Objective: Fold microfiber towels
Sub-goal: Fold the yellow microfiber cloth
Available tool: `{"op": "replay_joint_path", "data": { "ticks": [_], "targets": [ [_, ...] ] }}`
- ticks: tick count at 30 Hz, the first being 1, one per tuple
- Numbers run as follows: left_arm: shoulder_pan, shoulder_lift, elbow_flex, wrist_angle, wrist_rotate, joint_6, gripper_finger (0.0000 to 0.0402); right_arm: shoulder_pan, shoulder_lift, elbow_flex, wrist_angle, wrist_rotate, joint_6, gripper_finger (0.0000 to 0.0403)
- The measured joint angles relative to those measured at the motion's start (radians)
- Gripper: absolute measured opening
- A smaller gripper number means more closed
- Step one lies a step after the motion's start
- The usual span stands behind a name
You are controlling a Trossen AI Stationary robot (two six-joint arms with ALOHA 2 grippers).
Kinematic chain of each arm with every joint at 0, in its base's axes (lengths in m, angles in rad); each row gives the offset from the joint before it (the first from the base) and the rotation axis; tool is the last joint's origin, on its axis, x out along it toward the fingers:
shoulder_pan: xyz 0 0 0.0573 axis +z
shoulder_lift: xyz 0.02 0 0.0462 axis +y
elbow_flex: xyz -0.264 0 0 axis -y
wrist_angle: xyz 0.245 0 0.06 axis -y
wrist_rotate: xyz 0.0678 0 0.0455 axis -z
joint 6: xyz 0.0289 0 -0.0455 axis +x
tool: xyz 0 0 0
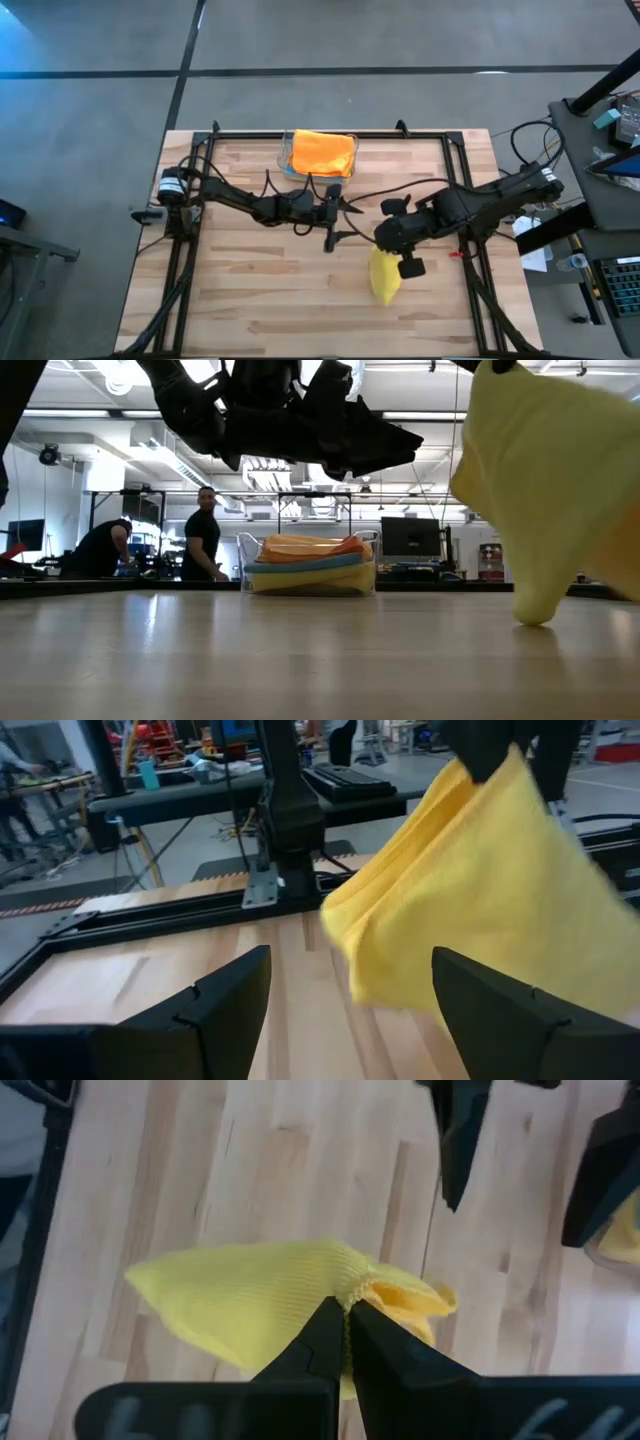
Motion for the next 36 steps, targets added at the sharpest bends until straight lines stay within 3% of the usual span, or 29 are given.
{"op": "replay_joint_path", "data": {
  "ticks": [14,29,36],
  "targets": [
    [0.000,0.005,-0.001,-0.027,0.080,-0.002,0.0260,0.000,0.063,0.076,-0.006,-0.030,-0.027,0.0008],
    [0.000,0.081,0.062,-0.026,0.083,-0.001,0.0259,0.002,0.063,0.107,-0.010,-0.029,-0.024,0.0009],
    [0.000,0.081,0.062,-0.026,0.082,0.024,0.0208,0.002,0.063,0.107,-0.009,-0.029,-0.021,0.0008]
  ]
}}
